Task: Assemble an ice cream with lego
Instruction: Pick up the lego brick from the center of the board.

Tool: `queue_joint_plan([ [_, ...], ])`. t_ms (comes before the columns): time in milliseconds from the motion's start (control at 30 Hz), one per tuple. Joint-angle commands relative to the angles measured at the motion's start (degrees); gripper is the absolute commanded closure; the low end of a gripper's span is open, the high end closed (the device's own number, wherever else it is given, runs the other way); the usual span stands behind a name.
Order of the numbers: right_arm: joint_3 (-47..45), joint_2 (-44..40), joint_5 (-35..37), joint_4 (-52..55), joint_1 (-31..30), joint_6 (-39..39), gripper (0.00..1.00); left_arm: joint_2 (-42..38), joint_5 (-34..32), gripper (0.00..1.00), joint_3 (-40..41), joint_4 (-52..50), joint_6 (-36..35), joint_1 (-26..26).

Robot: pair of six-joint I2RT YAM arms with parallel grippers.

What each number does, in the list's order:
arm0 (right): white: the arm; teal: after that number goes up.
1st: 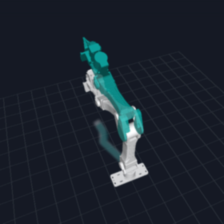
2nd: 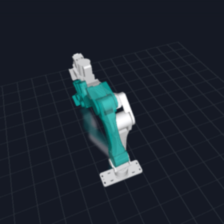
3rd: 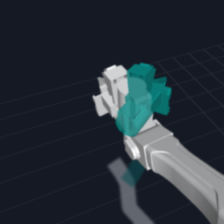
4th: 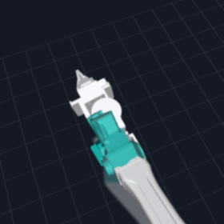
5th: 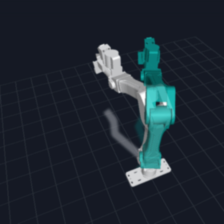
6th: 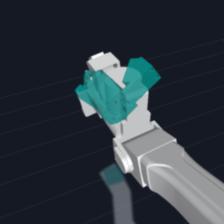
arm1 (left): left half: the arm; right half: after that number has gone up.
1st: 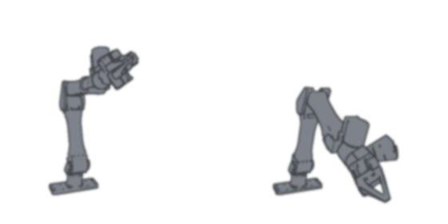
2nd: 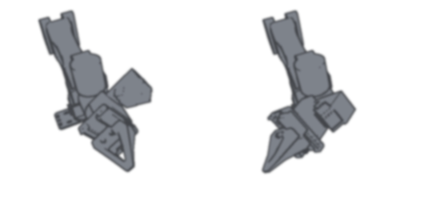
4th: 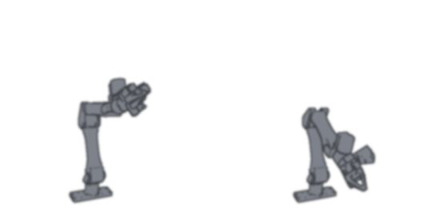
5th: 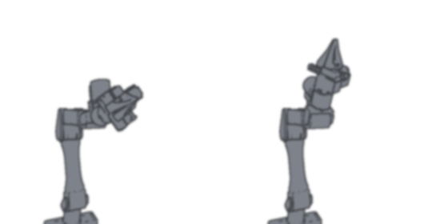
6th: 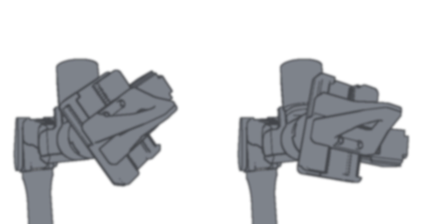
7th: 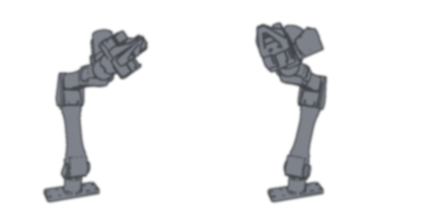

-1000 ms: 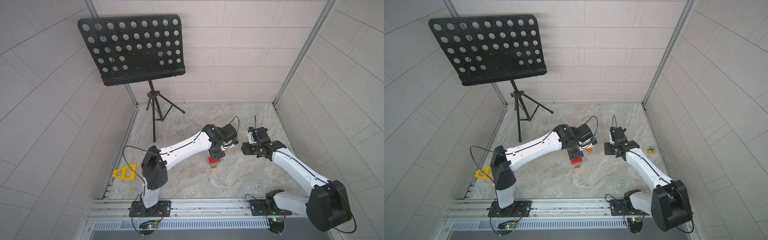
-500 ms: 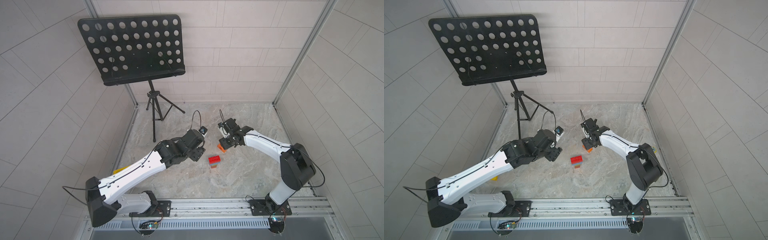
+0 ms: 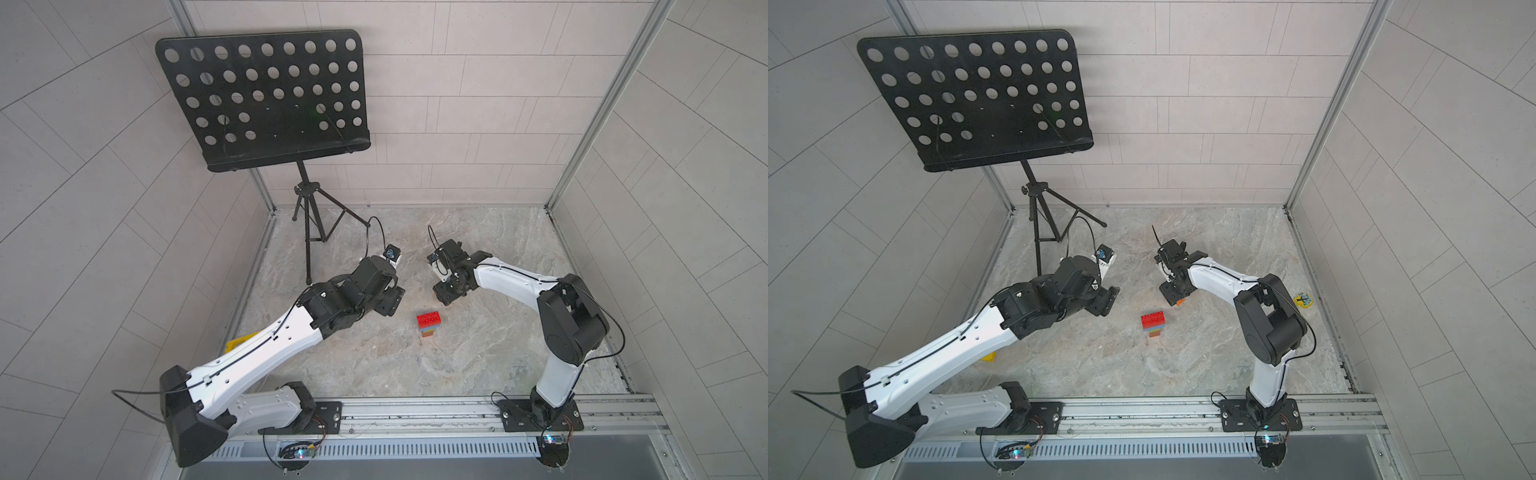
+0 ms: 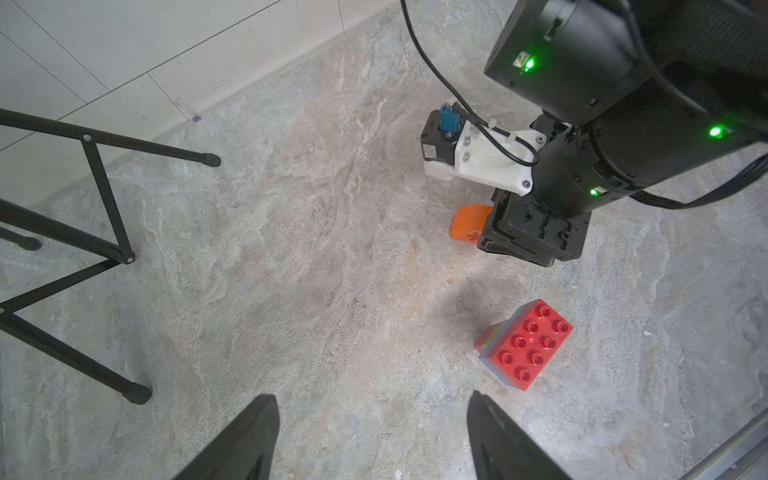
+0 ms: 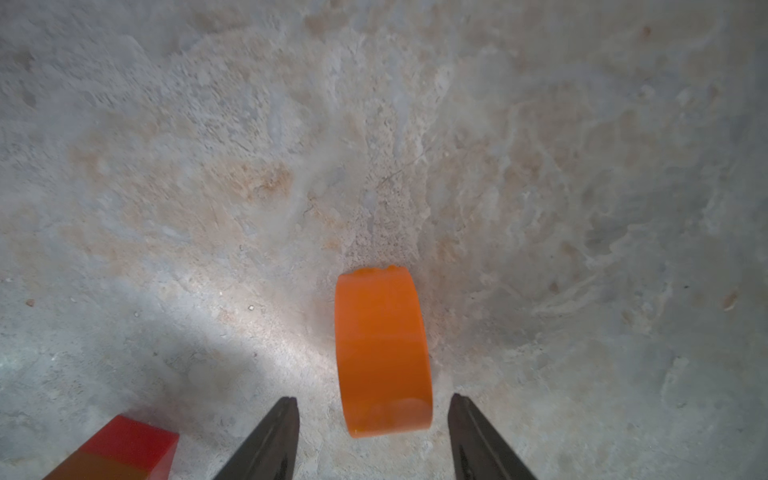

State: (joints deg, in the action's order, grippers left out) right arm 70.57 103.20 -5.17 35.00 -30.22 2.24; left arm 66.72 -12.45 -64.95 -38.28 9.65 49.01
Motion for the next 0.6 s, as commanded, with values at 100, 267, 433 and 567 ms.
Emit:
queue_joint_plan([
  [100, 1.81, 1.7, 0.86, 1.6, -0.22, -0.5, 0.4, -0.21, -0.51, 0.21, -0.21, 0.14, 0.55, -0.27],
  [267, 2.25, 2.48, 1.04, 1.73, -0.28, -0.48, 0.46, -0.34, -0.52, 0.21, -0.14, 0.06, 0.55, -0.32],
  [433, 2.57, 3.05, 1.12, 1.65, -0.27, -0.59, 0.51, -0.18, -0.55, 0.21, -0.03, 0.05, 0.55, -0.36],
  [567, 2.75, 3.33, 1.13, 1.81, -0.22, -0.57, 0.52, 0.04, -0.38, 0.21, -0.11, 0.05, 0.59, -0.36],
])
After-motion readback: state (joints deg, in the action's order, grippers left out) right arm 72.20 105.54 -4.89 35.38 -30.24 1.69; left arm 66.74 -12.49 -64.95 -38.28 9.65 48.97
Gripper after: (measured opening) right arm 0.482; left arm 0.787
